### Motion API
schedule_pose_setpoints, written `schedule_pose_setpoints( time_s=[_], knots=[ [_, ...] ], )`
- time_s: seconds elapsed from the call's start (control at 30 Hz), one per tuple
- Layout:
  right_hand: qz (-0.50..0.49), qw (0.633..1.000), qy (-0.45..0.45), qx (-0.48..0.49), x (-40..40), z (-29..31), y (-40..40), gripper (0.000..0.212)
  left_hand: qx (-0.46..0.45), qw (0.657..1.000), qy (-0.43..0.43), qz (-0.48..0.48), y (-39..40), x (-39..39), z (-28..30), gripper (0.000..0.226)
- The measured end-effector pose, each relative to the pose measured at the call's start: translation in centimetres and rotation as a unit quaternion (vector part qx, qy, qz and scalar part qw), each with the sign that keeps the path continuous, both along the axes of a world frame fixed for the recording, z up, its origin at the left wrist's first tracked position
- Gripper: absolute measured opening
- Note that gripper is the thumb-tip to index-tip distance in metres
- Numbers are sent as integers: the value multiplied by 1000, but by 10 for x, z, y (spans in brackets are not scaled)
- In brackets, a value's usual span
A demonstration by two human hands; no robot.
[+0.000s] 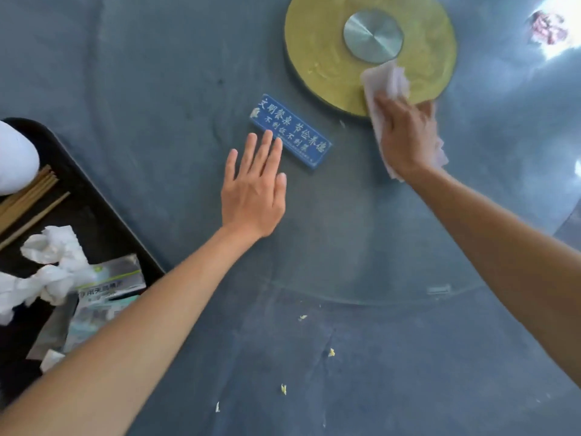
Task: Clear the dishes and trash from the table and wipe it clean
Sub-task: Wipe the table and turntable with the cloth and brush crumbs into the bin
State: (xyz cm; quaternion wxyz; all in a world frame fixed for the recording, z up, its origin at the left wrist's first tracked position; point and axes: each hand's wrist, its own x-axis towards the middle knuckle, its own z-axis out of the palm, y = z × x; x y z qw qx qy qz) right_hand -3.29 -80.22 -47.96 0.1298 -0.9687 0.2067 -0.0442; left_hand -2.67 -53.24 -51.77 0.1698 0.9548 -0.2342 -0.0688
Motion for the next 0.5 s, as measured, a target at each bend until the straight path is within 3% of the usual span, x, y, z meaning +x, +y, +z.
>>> schedule_pose_setpoints(
  time_s=[0.13, 0.27, 0.33, 0.4, 0.5],
  knots=[
    [273, 962, -32, -7, -72, -29, 76, 44, 27, 999, -13, -42, 23, 40, -7, 59],
    [489, 872, -11, 39, -135, -28, 129, 58, 46, 995, -25, -82, 43, 76, -5, 59],
    [544, 839, -28, 17, -126, -26, 122, 59, 59, 995, -16, -84, 49, 94, -1, 59],
    [479, 876, -62, -2, -89, -14, 97, 55, 48, 998, -7, -45, 45, 96, 6, 57],
    [196, 976, -48, -76, -12, 3, 24, 49, -4, 999, 37, -6, 20, 52, 12, 57]
  ],
)
